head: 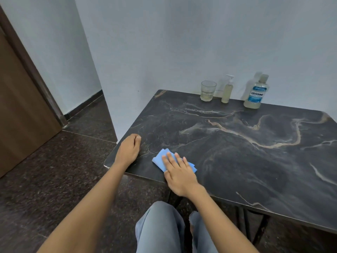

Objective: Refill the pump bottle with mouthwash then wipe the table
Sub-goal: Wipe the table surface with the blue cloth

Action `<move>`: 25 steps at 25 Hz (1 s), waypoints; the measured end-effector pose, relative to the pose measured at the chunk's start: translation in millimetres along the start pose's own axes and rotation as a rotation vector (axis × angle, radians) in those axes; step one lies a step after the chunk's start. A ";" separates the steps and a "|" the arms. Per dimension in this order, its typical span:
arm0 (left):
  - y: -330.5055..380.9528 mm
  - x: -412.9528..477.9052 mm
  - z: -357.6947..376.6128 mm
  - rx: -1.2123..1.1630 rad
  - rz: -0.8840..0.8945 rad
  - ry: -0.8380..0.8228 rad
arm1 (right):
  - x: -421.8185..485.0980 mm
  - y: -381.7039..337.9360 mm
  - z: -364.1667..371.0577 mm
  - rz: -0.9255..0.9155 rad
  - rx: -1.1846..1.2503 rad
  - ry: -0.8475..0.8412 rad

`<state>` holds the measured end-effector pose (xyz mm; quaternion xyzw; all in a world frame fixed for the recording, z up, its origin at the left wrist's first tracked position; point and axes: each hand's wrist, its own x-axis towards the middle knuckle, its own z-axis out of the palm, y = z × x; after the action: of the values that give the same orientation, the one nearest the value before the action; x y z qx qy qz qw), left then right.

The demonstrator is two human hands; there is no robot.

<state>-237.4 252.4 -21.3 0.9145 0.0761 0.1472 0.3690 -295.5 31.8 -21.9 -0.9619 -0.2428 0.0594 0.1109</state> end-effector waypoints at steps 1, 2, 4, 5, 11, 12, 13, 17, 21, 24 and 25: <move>-6.8 -4.3 -4.5 0.029 0.025 0.005 | 13.7 -2.1 -1.8 -0.043 -0.006 -0.016; -11.6 -9.5 -7.5 0.031 0.034 0.029 | 30.6 -0.7 -6.0 -0.083 -0.013 -0.040; -16.1 -20.4 -9.8 0.007 0.017 0.077 | 70.2 5.4 -16.9 -0.110 -0.027 -0.085; -17.4 -24.2 -8.8 0.004 0.011 0.086 | 89.4 8.6 -22.7 -0.089 -0.027 -0.105; -10.6 -24.3 -5.6 0.076 -0.027 0.169 | 140.9 3.1 -33.2 -0.003 -0.094 -0.188; -9.7 -23.7 -4.3 0.092 -0.030 0.167 | 133.7 -2.8 -30.9 -0.048 -0.106 -0.196; -9.7 -24.6 -3.4 0.086 -0.033 0.173 | 123.0 -9.6 -26.9 -0.107 -0.122 -0.195; -11.0 -28.3 -4.7 0.000 -0.036 0.200 | 56.6 -26.7 -11.8 -0.323 -0.113 -0.156; -10.9 -30.5 -6.5 0.019 -0.007 0.189 | -5.7 2.6 -16.5 -0.368 -0.079 -0.135; -9.9 -29.7 -6.3 0.049 -0.001 0.185 | -44.8 43.3 -22.7 -0.322 -0.038 -0.115; -9.6 -30.0 -5.4 0.058 0.005 0.182 | -55.1 60.3 -24.8 -0.280 -0.026 -0.106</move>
<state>-267.9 255.4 -30.6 0.9078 0.1112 0.2285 0.3337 -312.2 -51.0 -9.2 -0.9155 -0.3807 0.0910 0.0926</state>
